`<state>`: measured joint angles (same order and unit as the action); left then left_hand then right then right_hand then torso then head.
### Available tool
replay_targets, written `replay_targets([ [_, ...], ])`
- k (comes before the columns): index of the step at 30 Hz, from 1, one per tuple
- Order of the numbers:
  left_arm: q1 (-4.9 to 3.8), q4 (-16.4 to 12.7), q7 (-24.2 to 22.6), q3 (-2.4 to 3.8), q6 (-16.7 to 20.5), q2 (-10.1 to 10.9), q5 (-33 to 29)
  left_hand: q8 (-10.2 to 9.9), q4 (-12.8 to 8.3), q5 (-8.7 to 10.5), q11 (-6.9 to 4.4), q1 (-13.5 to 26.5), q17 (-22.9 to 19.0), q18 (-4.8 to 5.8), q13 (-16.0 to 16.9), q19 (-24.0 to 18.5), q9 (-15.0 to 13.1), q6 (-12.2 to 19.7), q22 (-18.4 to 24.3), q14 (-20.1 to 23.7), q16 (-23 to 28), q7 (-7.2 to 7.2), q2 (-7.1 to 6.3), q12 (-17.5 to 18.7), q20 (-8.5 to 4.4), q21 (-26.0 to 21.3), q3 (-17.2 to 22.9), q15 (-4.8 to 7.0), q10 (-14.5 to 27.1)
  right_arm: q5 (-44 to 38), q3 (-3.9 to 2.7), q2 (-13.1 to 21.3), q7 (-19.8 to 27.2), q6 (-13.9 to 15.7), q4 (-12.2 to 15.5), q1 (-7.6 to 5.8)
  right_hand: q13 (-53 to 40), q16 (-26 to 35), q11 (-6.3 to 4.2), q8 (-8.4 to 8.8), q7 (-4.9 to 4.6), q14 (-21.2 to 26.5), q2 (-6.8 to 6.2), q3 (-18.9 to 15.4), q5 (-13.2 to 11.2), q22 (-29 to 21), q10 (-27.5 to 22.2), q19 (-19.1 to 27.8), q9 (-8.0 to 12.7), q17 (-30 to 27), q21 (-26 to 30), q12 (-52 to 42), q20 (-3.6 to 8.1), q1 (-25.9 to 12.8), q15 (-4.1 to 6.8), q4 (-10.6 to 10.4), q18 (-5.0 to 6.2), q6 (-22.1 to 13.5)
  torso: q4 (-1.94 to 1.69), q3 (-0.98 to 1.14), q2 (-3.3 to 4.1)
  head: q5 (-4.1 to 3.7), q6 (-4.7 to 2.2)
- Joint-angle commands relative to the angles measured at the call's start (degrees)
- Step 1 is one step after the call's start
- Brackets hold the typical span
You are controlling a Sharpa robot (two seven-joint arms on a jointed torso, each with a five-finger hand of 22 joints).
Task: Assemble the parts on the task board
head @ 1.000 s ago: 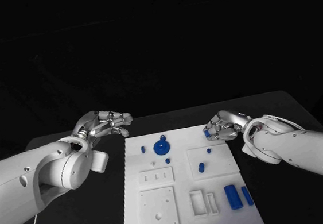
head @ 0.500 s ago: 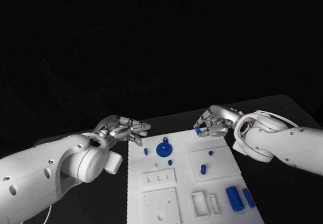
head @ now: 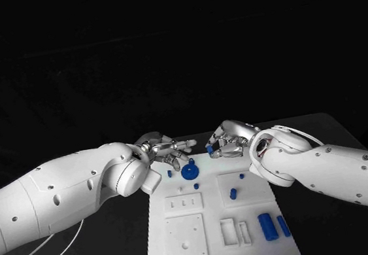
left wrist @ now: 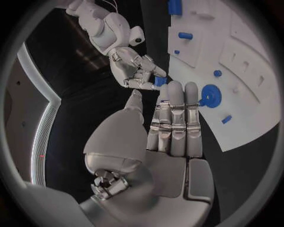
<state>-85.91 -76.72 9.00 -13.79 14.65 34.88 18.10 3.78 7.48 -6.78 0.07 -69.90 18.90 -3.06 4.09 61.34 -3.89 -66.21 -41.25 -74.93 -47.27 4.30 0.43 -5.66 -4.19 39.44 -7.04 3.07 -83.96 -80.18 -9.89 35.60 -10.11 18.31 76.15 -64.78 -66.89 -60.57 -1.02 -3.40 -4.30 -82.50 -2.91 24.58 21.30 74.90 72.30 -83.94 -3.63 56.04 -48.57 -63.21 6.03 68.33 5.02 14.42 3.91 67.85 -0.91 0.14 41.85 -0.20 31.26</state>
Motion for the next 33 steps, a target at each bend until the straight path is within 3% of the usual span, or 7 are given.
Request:
replay_targets([
  [1,0.01,0.6,3.7,0.0,-1.5,-0.9,1.7,-0.2,1.2,0.84,-0.17,1.1,-0.2,0.72,0.0,-0.5,0.0,0.3,-0.5,0.4,-0.5,-0.03,-0.88,-0.3,0.07,0.3,1.2,-0.01,-2.4,-2.2,0.22,-0.8,-2.9,-1.3,0.4,-0.03,0.0,0.2,-0.37,-0.18,0.15,0.0,-0.32,0.2,0.1,5.9,0.0,-2.7,-0.1,0.1,0.0,0.2,0.4,0.0,0.25,-0.3,0.24,1.3,0.19,0.01,-0.5,0.05,0.36],
  [3,0.04,0.9,4.4,0.0,-1.6,-1.4,2.2,-0.1,1.7,0.98,-0.15,1.6,-0.5,0.71,0.0,-0.6,0.0,0.1,-0.8,0.5,-0.8,-0.06,-1.68,-0.3,0.09,0.3,2.2,-0.04,-2.3,-2.5,0.34,-1.3,-3.2,-1.3,0.6,-0.04,0.0,0.2,-0.37,-0.18,0.15,0.0,-0.32,0.2,0.1,5.9,0.0,-2.7,-0.1,0.1,0.0,0.2,0.4,0.0,0.25,-0.3,0.24,1.3,0.19,0.02,-0.55,0.01,0.38],
  [12,0.14,1.9,7.2,-0.01,-2.2,-2.8,4.0,-0.1,3.0,0.59,0.01,2.6,-0.9,0.73,0.0,-0.9,0.0,-0.4,-0.8,0.9,-0.3,-0.14,-1.8,0.4,0.28,-0.2,2.6,-0.23,-2.1,-3.4,0.73,-2.5,-3.8,-1.6,1.7,-0.05,0.1,0.3,-0.42,-0.17,0.19,0.0,-0.37,0.3,0.2,5.9,0.0,-2.8,-0.1,0.0,0.0,0.3,0.43,-0.1,0.28,-0.6,0.19,1.4,0.21,0.06,-0.47,0.17,0.26],
  [16,0.15,2.2,8.9,-0.01,-3.0,-3.3,5.2,-0.2,2.4,-0.92,0.09,2.3,-1.2,0.74,-0.1,-1.0,0.0,-0.8,-0.7,1.1,0.1,-0.19,-1.37,1.0,0.4,-0.7,2.5,-0.35,-2.0,-3.7,0.88,-2.7,-4.0,-1.6,2.4,-0.05,0.1,0.3,-0.42,-0.17,0.19,0.0,-0.37,0.3,0.2,5.9,0.0,-2.8,-0.1,0.0,0.0,0.3,0.43,-0.1,0.28,-0.6,0.19,1.4,0.21,0.05,-0.46,0.12,0.31],
  [33,0.19,2.1,12.9,0.0,-6.1,-3.9,8.1,-0.1,0.8,-2.62,-0.16,1.8,-1.4,0.91,0.0,-0.9,-0.1,-2.9,-0.8,1.2,0.3,-0.81,-0.05,1.1,0.3,-1.3,1.6,-0.24,-2.1,-4.3,0.96,-3.1,-4.2,-1.8,3.5,-0.04,0.1,0.5,-0.49,-0.18,0.23,0.0,-0.56,0.4,0.7,5.9,0.0,-2.8,-0.1,0.0,0.1,0.3,0.47,0.0,0.3,-0.9,0.18,1.4,0.17,0.0,-0.4,0.03,0.42],
])
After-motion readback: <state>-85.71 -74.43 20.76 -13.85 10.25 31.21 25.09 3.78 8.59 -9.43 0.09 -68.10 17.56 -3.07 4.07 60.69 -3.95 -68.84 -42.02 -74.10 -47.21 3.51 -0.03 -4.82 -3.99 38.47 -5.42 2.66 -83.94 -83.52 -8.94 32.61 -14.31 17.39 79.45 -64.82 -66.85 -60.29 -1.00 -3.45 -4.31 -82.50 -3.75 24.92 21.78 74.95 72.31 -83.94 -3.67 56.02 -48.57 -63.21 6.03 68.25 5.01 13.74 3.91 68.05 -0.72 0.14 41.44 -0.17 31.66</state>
